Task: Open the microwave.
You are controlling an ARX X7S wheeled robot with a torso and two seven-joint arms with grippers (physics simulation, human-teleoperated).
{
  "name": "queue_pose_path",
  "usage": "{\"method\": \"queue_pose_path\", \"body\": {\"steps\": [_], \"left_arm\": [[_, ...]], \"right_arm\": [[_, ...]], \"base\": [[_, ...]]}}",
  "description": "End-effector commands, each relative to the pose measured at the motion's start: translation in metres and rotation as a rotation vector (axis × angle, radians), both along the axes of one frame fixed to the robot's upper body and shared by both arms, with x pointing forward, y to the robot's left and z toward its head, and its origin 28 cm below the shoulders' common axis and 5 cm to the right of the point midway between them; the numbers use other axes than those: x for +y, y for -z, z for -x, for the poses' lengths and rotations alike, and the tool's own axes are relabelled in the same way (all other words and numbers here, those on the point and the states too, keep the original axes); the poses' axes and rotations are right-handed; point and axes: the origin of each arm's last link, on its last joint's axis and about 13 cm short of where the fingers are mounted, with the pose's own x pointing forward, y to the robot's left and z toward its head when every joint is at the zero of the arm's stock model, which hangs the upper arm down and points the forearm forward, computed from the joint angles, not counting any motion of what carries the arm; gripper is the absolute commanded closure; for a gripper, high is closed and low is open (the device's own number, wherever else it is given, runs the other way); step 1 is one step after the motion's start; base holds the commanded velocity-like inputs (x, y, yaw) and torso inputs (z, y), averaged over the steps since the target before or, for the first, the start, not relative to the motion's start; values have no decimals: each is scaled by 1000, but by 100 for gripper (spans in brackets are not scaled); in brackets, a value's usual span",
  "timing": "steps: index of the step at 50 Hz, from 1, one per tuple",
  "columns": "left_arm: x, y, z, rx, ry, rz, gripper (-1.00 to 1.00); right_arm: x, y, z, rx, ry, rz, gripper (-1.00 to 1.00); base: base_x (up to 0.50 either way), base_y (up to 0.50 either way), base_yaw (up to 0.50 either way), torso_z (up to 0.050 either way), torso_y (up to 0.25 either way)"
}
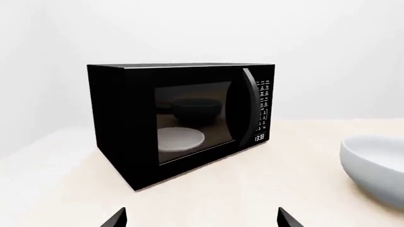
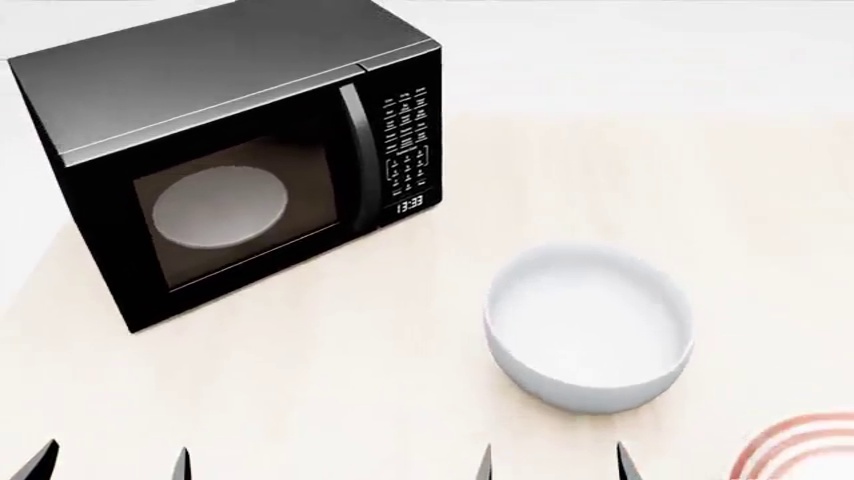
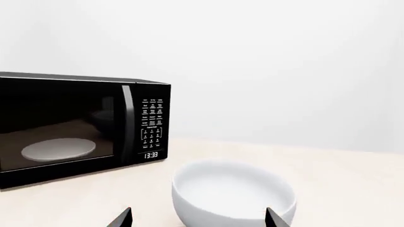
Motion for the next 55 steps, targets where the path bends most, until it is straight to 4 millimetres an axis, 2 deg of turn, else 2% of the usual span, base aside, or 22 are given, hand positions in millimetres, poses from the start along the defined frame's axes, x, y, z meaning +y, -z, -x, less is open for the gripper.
{"method": "queue_pose_path", "body": {"steps": [1, 35, 55], "left_arm": [[1, -1, 0, -1, -4, 0, -100], [0, -1, -1, 4, -27, -13, -100], [0, -3, 0, 7, -7, 5, -100]], "right_arm": [[0, 0, 0, 0, -1, -3, -100], [1, 5, -4, 10, 2, -21, -100], [4, -1, 0, -7, -14, -11, -100]], "base": [[410, 398, 0, 0, 0], [470, 325, 0, 0, 0], [0, 0, 0, 4, -58]]}}
